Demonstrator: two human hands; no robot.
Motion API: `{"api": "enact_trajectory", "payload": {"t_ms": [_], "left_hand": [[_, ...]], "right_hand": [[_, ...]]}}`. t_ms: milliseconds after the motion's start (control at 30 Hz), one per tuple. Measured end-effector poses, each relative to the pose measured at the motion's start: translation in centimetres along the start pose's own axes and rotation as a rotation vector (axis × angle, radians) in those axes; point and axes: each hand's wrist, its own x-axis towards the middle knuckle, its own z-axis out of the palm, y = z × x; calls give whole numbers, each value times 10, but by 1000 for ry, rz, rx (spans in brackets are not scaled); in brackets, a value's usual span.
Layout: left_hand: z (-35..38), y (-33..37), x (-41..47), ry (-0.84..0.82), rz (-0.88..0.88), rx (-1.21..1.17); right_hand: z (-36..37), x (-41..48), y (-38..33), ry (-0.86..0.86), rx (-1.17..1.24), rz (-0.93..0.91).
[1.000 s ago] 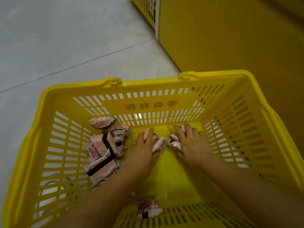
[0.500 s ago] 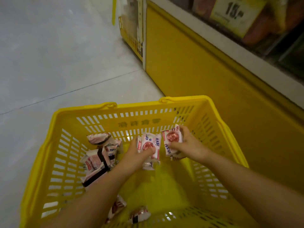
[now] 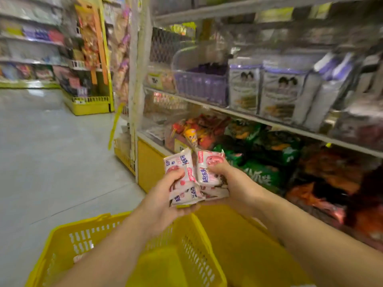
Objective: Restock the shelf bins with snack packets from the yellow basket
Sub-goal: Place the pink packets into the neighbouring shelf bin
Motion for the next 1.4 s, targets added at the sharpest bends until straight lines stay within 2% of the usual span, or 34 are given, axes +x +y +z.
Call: {"api": "enact_trajectory", "payload": {"t_ms": [100, 167, 300, 467, 567, 633, 733, 800, 933, 1033, 1133, 1200, 1267, 1333, 1400], "left_hand": [[48, 26, -13, -117, 53, 57], [81, 40, -18, -151, 101, 82], [151, 60, -22, -245, 200, 172], [218, 71, -15, -308, 237, 148], [241, 69, -5, -324, 224, 160], [251, 68, 2, -333, 216, 177], [262, 68, 13, -373, 204, 186], [265, 72, 20, -392, 203, 188], [267, 83, 34, -434, 212, 194], [265, 90, 41, -473, 227, 188], [266, 95, 46, -519, 251, 211], [268, 96, 51, -541, 255, 213], [272, 96, 55, -549, 252, 206], [276, 95, 57, -572, 246, 185], [279, 94, 59, -595, 240, 158]], "right_hand": [[-20, -50, -44, -39, -30, -150], [-36, -80, -69, -4, -83, -253], [-76, -135, -111, 279, -226, -414], [-132, -202, -161, 623, -588, -497], [-170, -231, -191, 874, -965, -431], [-194, -239, -208, 1007, -1193, -279], [-221, -231, -228, 1138, -1398, -15], [-232, -217, -238, 1192, -1480, 94], [-260, -190, -250, 1212, -1584, 236], [-282, -168, -249, 1185, -1436, 348], [-296, -153, -240, 1239, -1229, 261], [-300, -155, -239, 1227, -1253, 195], [-301, -164, -241, 1089, -1335, 213], [-302, -175, -242, 916, -1447, 322], [-303, -179, -237, 873, -1557, 387]]}}
